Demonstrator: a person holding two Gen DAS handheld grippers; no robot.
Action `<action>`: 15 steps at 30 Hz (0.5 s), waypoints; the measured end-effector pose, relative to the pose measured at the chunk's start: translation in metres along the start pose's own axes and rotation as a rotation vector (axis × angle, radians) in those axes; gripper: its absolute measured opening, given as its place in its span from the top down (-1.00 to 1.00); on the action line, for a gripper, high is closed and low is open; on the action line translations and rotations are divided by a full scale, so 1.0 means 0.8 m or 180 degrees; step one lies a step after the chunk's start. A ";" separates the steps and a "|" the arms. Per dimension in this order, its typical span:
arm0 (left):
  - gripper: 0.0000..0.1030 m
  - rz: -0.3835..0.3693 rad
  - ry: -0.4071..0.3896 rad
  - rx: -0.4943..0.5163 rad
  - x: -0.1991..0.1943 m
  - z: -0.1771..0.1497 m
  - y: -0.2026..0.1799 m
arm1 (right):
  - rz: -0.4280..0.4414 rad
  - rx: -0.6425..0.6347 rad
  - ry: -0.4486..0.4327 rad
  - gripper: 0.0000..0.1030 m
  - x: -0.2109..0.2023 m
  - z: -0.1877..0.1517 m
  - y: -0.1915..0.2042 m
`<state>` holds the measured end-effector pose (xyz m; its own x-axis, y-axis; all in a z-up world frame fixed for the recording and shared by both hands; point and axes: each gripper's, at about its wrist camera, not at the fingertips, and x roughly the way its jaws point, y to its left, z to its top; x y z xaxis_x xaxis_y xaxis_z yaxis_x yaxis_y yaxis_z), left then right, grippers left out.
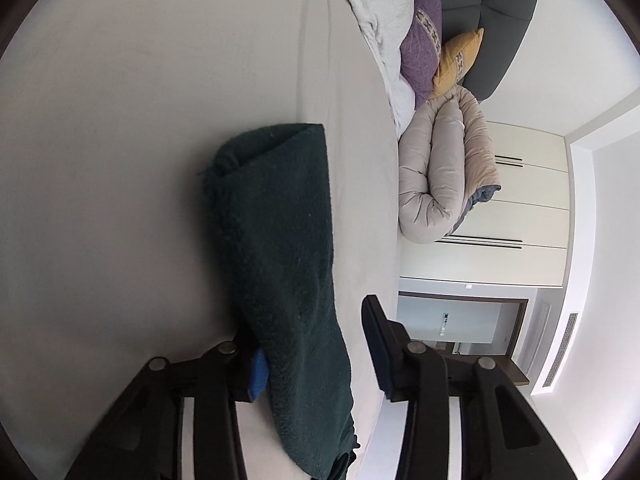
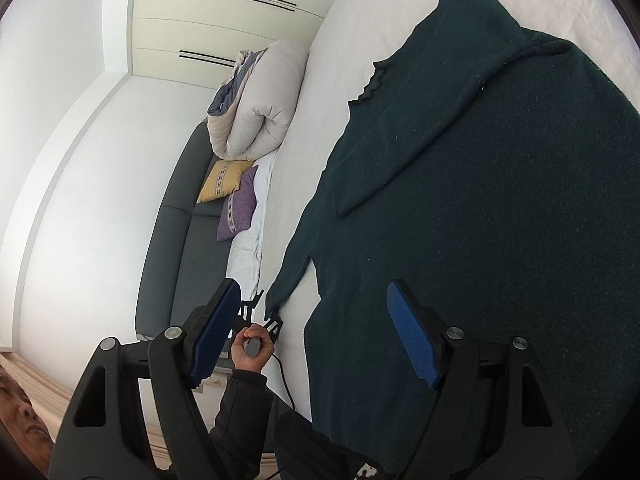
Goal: Fold small clothes
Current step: 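Grasp the other sleeve cuff with the left gripper and lift it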
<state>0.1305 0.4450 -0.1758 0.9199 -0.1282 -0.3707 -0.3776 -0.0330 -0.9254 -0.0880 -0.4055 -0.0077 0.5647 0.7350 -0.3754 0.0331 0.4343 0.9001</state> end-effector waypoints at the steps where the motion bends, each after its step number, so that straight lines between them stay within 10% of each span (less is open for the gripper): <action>1: 0.38 0.0040 -0.0006 0.0033 0.002 0.001 -0.001 | -0.0003 0.0004 -0.0005 -0.46 0.000 -0.001 0.000; 4: 0.85 0.0316 0.0022 0.0217 0.010 0.000 -0.010 | -0.0020 -0.0007 -0.0004 -0.46 0.002 0.000 0.002; 8: 0.85 0.0558 0.0040 0.0749 0.012 -0.022 -0.050 | -0.0030 -0.0041 -0.0037 -0.46 0.004 0.002 0.006; 12: 0.85 0.0687 0.0206 0.2095 0.029 -0.113 -0.152 | -0.0057 -0.0046 -0.0055 -0.46 0.002 0.008 0.007; 15: 0.85 0.0798 0.0403 0.3614 0.049 -0.253 -0.218 | -0.0117 -0.0121 -0.0067 -0.46 0.005 0.017 0.014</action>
<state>0.2111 0.2448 -0.0127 0.7917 -0.1054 -0.6018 -0.1760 0.9038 -0.3900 -0.0741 -0.4049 0.0038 0.5808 0.7074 -0.4029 0.0231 0.4804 0.8767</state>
